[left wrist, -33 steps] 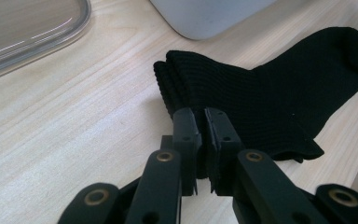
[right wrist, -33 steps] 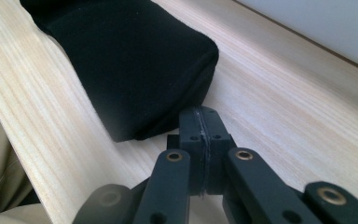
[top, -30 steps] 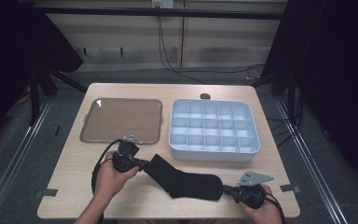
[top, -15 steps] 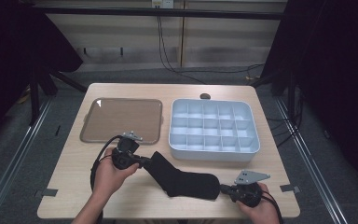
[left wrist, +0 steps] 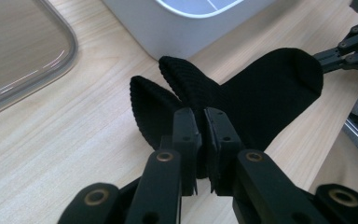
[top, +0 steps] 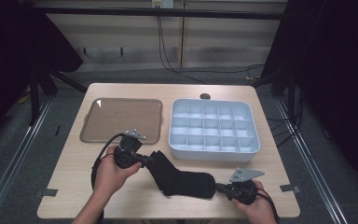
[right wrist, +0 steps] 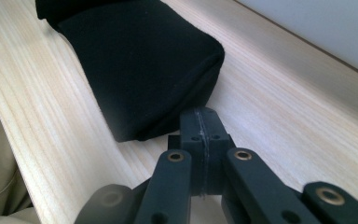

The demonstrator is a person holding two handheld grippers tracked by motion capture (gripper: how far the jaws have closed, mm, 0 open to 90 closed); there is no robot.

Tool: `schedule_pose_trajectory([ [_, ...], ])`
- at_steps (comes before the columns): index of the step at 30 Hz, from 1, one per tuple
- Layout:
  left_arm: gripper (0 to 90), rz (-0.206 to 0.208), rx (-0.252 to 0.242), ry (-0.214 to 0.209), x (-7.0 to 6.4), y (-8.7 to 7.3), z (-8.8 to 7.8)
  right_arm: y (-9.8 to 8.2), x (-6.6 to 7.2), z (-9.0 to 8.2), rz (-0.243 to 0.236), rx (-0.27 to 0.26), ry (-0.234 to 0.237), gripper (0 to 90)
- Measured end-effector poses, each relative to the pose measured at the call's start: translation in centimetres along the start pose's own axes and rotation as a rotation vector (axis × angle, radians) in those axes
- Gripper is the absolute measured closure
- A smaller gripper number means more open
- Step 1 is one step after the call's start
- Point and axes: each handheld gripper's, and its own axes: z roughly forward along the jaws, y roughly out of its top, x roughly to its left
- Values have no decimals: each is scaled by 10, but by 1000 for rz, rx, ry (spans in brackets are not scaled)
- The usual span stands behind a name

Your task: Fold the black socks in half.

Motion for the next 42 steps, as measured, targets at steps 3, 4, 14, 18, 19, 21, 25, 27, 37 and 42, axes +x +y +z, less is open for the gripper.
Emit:
schedule_pose_trajectory([
  [3,835,12,6,-5,-3,2,0,1,1,1,3,1,3,900],
  [4,835,10,9,-8,-5,3,1,1,0,2,-1,1,4,900],
  [14,835,10,2,-17,-12,8,0,3,2,3,3,3,3,900],
  [18,835,25,6,-26,-15,10,-2,3,2,4,2,-1,7,900],
  [19,835,25,6,-26,-15,10,-2,3,2,4,2,1,9,900],
  [21,835,36,11,-29,-18,13,-2,4,3,5,6,1,13,900],
  [25,835,53,15,-36,-23,15,-1,4,4,5,3,2,8,900],
  [27,836,46,4,-43,-27,17,1,4,4,5,5,3,10,900],
  [37,840,93,19,-61,-43,25,6,6,6,8,2,1,16,900],
  [42,842,108,28,-68,-51,27,9,7,6,9,2,0,20,900],
])
